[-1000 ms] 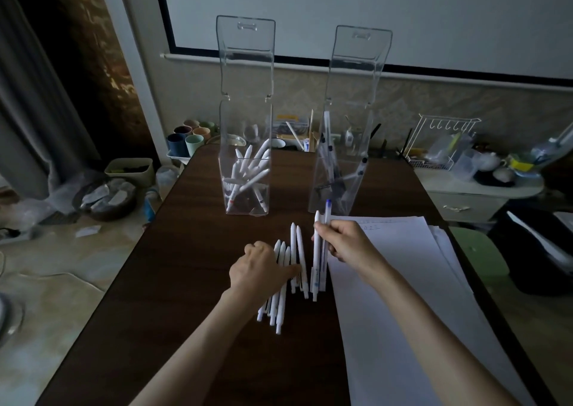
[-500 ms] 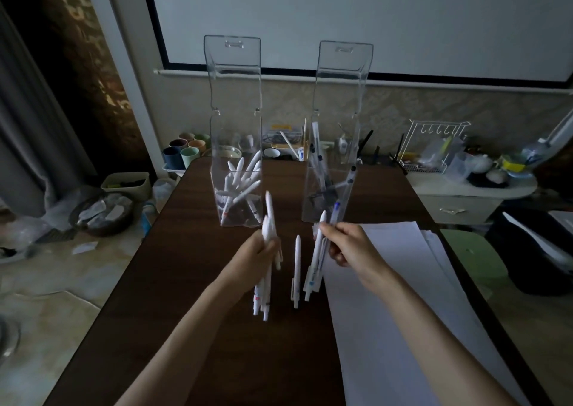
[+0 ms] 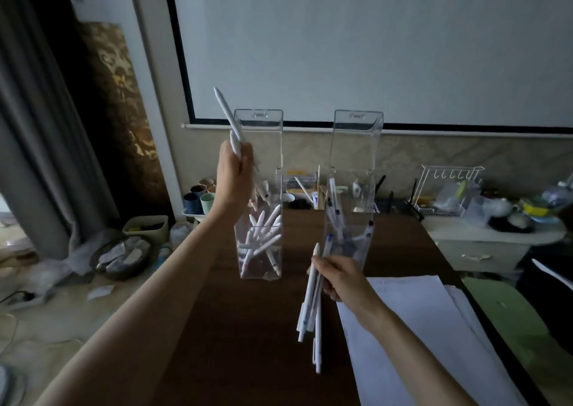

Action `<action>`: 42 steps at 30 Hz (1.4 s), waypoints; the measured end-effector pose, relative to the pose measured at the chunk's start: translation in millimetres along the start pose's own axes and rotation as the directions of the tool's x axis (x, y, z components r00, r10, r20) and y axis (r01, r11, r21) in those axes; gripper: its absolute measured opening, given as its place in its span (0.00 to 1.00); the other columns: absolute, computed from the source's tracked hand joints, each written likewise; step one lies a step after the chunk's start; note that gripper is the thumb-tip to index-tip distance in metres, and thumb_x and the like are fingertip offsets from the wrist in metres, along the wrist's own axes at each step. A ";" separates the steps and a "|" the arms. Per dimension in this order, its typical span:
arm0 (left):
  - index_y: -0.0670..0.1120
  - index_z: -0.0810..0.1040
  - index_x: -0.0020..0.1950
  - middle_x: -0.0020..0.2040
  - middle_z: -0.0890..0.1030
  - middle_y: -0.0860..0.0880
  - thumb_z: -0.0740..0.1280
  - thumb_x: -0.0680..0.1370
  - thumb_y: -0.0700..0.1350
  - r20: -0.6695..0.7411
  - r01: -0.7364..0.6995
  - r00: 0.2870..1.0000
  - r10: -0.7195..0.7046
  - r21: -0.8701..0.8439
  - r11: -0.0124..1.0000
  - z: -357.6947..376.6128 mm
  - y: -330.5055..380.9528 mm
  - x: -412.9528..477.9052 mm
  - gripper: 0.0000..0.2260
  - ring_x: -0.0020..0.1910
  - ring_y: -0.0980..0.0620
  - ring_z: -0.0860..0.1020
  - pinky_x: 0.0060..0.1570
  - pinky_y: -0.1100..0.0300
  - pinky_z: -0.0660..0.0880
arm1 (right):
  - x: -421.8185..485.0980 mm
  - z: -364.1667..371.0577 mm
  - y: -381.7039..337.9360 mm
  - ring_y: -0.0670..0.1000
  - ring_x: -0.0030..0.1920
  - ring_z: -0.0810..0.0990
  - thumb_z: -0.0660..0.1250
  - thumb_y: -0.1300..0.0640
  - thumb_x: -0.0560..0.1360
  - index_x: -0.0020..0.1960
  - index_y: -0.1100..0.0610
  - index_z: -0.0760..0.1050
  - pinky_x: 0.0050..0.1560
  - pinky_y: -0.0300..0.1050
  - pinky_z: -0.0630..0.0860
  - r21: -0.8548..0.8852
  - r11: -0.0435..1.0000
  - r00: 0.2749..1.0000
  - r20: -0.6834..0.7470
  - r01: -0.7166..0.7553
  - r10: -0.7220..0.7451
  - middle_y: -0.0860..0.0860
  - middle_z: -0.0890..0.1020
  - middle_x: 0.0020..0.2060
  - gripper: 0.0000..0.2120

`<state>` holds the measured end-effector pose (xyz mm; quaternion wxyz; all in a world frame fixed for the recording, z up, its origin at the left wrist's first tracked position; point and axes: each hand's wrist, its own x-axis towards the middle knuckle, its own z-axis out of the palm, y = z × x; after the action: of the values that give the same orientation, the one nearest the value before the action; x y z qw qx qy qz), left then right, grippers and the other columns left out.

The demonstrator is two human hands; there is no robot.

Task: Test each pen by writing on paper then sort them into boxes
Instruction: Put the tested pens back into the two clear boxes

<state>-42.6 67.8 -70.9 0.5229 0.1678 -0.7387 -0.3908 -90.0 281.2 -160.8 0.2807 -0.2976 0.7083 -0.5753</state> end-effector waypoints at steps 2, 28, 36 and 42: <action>0.49 0.68 0.46 0.45 0.73 0.40 0.57 0.81 0.45 0.030 -0.003 1.000 0.001 0.072 0.997 7.1 -11.1 5.3 0.05 0.40 0.48 0.72 0.43 0.48 0.74 | -0.8 0.9 1.3 0.43 0.26 0.68 0.61 0.53 0.79 0.45 0.66 0.78 0.27 0.33 0.65 -0.011 1.000 1.000 0.004 -0.002 0.002 0.50 0.68 0.26 0.16; 0.52 0.77 0.45 0.40 0.79 0.53 0.66 0.76 0.46 0.792 0.016 0.580 -0.188 0.219 0.976 -21.2 -5.8 -115.4 0.01 0.37 0.59 0.78 0.39 0.65 0.76 | 2.6 5.6 -17.5 0.44 0.27 0.67 0.60 0.52 0.79 0.48 0.58 0.79 0.27 0.34 0.63 0.108 0.983 0.989 0.007 0.149 -0.151 0.48 0.69 0.27 0.13; 0.44 0.78 0.45 0.35 0.79 0.51 0.68 0.76 0.43 0.148 0.021 0.987 -0.064 0.278 0.960 -37.5 8.0 -43.5 0.02 0.28 0.60 0.75 0.29 0.70 0.73 | 11.1 -4.7 -35.9 0.48 0.31 0.70 0.59 0.53 0.80 0.45 0.58 0.73 0.30 0.36 0.68 0.018 0.958 0.946 -0.166 0.286 -0.279 0.50 0.71 0.31 0.10; 0.34 0.79 0.45 0.38 0.81 0.39 0.70 0.75 0.45 0.337 0.048 0.891 -0.305 0.598 0.800 -25.9 -20.6 -28.3 0.13 0.35 0.44 0.76 0.36 0.55 0.73 | 17.1 -27.1 -44.4 0.43 0.26 0.67 0.56 0.53 0.81 0.48 0.57 0.70 0.25 0.33 0.64 -0.274 0.847 0.685 -0.500 0.456 -0.530 0.50 0.72 0.31 0.09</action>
<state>-11.3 62.7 -100.8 0.2377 0.3000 -0.8962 -0.2243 -117.1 278.9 -113.2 -0.1237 -0.3131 0.6870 -0.6439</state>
